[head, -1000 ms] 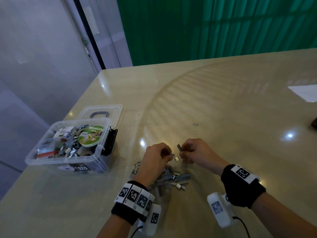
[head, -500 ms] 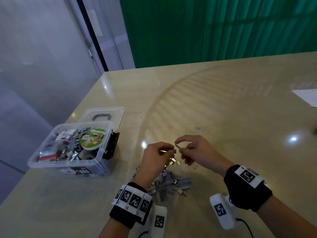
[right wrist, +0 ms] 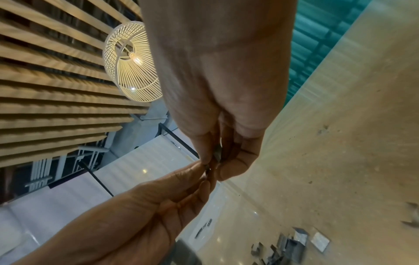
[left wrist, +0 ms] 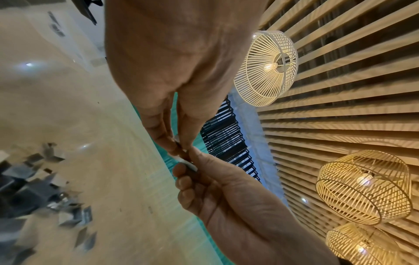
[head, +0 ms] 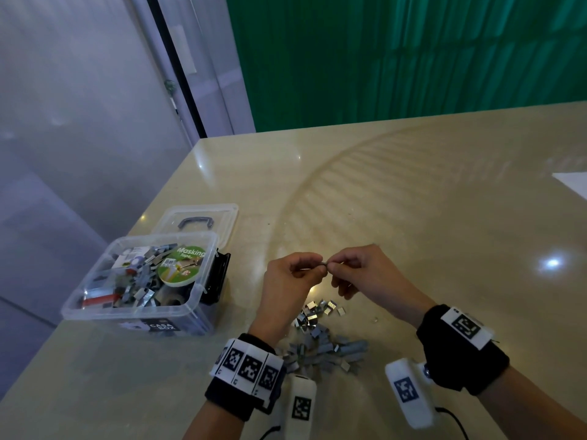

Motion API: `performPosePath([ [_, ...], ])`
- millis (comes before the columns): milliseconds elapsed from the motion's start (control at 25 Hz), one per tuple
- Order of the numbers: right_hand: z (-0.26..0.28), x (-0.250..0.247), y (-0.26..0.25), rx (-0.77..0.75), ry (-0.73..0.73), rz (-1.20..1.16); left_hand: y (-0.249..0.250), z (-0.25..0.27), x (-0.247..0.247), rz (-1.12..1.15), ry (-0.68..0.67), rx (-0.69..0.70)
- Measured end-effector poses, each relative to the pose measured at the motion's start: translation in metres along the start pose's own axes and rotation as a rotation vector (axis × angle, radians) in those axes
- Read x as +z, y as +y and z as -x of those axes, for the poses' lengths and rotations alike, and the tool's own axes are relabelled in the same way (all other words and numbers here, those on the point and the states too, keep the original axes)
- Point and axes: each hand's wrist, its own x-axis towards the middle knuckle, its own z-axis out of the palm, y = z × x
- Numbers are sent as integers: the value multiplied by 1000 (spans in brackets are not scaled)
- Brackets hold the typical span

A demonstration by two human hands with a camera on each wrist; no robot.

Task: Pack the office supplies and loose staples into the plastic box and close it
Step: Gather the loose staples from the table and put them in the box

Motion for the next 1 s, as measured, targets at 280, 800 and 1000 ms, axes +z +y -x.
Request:
performPosePath([
  [280,-8,9,8,-28,83,126,-1,-7,3,-143,76,-4],
  [800,-51,85,-74,-181,-101,153,52,14,-165,-463,241,159],
  [1000,-83,173,-121,-373,-250,279,37,27,-265,-720,283,47],
])
